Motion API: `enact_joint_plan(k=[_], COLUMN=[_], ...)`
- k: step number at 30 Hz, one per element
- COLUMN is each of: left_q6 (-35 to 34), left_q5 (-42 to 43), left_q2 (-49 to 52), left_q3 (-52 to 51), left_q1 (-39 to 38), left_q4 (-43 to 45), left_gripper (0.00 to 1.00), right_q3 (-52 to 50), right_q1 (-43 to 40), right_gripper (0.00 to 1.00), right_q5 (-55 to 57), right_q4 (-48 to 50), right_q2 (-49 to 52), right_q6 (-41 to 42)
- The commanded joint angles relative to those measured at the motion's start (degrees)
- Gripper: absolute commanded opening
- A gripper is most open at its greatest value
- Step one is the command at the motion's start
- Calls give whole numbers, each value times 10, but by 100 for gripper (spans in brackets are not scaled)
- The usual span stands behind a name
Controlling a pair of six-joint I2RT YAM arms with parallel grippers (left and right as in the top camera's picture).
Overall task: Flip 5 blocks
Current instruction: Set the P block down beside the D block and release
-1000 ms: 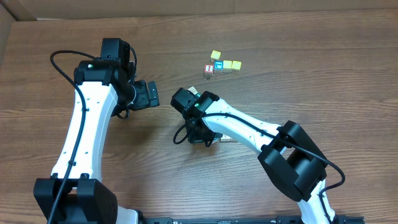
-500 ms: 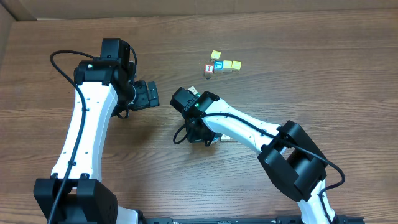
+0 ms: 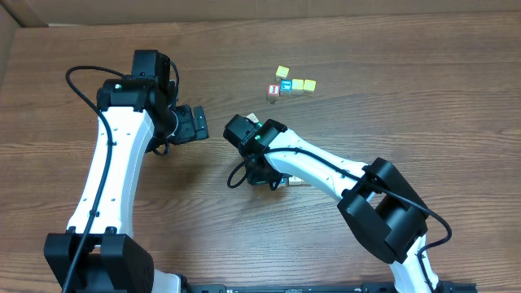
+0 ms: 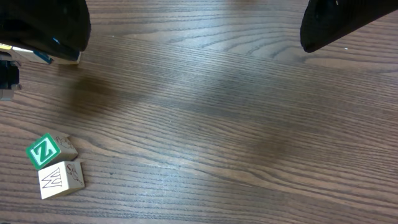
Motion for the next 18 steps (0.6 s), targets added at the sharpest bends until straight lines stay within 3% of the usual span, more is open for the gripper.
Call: enact_joint_plan(k=[1,18], left_q6=[-8,-8], left_q5=[-4,-4], left_q2=[5,5], left_q3=[12,12], left_q1=[2,2], left_q4=[1,1], left_gripper=[100,100], right_q3=[-5,9], right_q1=[-3,-1], right_gripper=[4,4], right_q5=[15,-50], right_q4=[3,-36], right_q2=[-16,-16], right_q6=[2,2])
